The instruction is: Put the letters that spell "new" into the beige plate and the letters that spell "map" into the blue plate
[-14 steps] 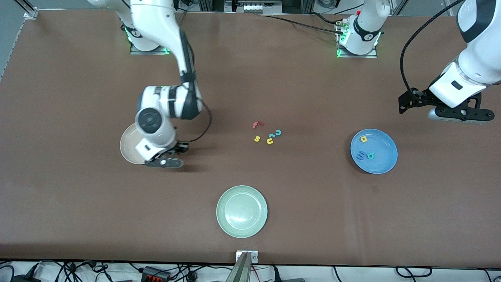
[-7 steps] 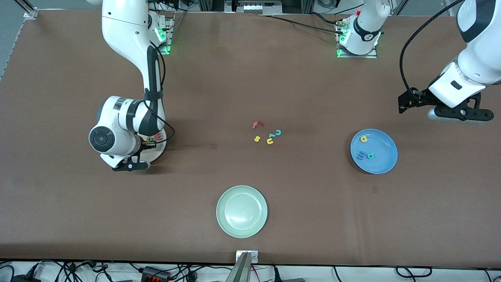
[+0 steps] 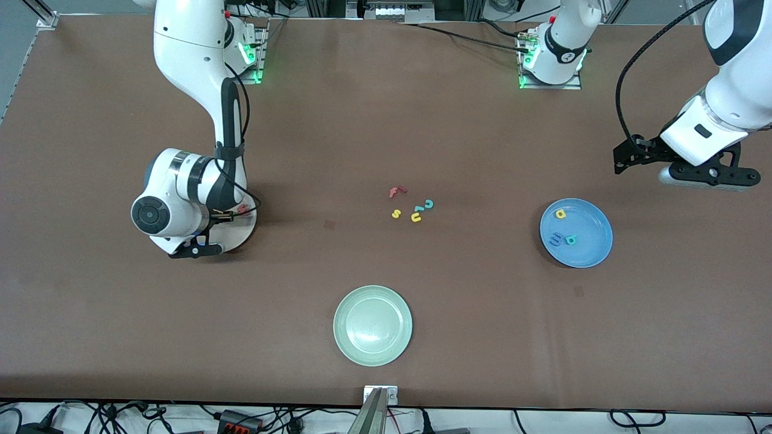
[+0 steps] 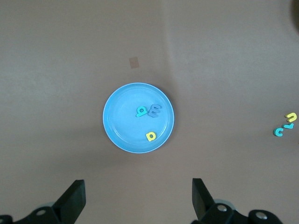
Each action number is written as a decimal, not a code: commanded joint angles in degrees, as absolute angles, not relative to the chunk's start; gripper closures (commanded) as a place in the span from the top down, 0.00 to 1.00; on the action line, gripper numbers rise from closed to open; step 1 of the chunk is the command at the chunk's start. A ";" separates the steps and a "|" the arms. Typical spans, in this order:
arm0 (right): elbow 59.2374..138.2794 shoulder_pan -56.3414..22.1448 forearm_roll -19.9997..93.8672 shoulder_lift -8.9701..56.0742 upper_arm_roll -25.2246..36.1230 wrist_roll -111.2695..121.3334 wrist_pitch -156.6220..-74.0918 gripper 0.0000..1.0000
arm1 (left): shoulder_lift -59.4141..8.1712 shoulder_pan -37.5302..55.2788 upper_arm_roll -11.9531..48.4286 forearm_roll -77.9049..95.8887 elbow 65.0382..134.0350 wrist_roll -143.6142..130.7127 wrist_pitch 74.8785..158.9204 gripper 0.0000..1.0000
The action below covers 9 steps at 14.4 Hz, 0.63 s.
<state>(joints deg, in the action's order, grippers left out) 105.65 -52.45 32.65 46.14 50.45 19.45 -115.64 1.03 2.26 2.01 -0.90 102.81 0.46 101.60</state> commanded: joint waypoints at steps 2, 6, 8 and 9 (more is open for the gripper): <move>105.12 -50.89 32.26 45.44 50.45 20.39 -115.58 1.00 | 1.85 2.64 1.67 0.44 103.01 0.62 100.90 1.00; 103.45 -51.60 32.69 45.17 50.89 19.69 -115.49 1.00 | 1.85 2.64 1.67 0.44 103.01 0.62 100.90 1.00; 102.49 -50.89 32.78 45.18 50.98 19.77 -115.40 1.00 | 1.85 2.64 1.67 0.44 103.01 0.62 100.90 1.00; 101.61 -50.89 32.87 45.18 51.24 19.86 -115.23 1.00 | 1.85 2.64 1.67 0.44 103.01 0.62 100.81 1.00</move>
<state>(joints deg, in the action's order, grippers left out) 102.88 -51.55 32.68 45.94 51.06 19.50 -115.86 1.03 2.26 2.01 -0.90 102.81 0.46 101.59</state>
